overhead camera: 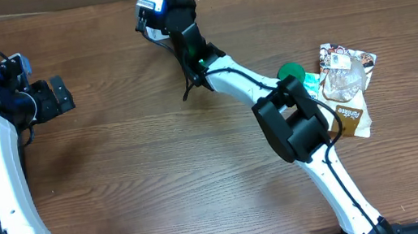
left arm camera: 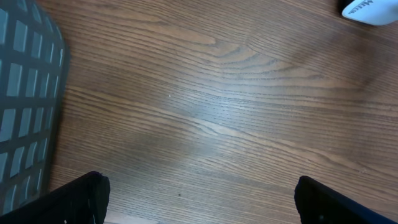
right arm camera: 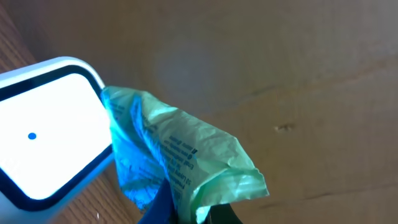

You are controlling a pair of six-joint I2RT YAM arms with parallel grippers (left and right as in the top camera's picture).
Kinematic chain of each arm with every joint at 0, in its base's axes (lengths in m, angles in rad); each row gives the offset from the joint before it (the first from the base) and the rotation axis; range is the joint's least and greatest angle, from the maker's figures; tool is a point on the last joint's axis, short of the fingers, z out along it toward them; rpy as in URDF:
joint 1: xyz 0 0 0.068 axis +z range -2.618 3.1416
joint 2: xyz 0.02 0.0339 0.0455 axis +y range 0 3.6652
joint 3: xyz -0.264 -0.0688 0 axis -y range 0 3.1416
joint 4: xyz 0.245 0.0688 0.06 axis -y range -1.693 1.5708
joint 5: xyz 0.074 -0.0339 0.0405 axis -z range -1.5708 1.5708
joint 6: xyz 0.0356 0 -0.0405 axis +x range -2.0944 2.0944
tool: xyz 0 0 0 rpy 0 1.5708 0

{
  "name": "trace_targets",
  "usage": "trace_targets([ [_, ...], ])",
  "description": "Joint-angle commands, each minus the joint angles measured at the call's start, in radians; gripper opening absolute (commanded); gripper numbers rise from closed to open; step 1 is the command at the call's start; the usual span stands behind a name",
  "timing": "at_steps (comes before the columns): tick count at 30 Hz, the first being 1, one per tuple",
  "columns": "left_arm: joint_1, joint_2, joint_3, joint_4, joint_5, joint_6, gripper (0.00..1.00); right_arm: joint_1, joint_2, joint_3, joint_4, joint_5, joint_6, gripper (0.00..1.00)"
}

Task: Scan the item barcode
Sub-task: 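Hold the wipes pack with the right gripper in front of the scanner, then carry the wipes pack right and set it on the item pile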

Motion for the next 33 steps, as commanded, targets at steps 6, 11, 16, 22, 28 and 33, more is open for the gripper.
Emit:
trace_targets([
  [6,-0.002,0.002,0.006,0.000,0.000,0.016,1.00,0.023,-0.349,0.014,-0.274,0.124,0.349,0.04],
  [11,-0.002,0.002,0.006,0.000,0.000,0.016,1.00,0.040,-0.552,0.014,-0.680,0.088,0.707,0.04],
  [16,-0.002,0.002,0.006,0.000,0.000,0.016,1.00,0.012,-0.754,0.015,-1.129,-0.094,1.063,0.04],
  [22,-0.002,0.002,0.006,0.000,0.000,0.016,1.00,-0.145,-0.909,0.015,-1.531,-0.395,1.281,0.04],
  [28,-0.002,0.002,0.006,0.000,0.000,0.016,1.00,-0.374,-0.930,0.011,-1.770,-0.625,1.292,0.04],
  [33,-0.002,0.002,0.006,0.000,0.000,0.016,1.00,-0.577,-0.930,0.001,-1.859,-0.732,1.326,0.04],
])
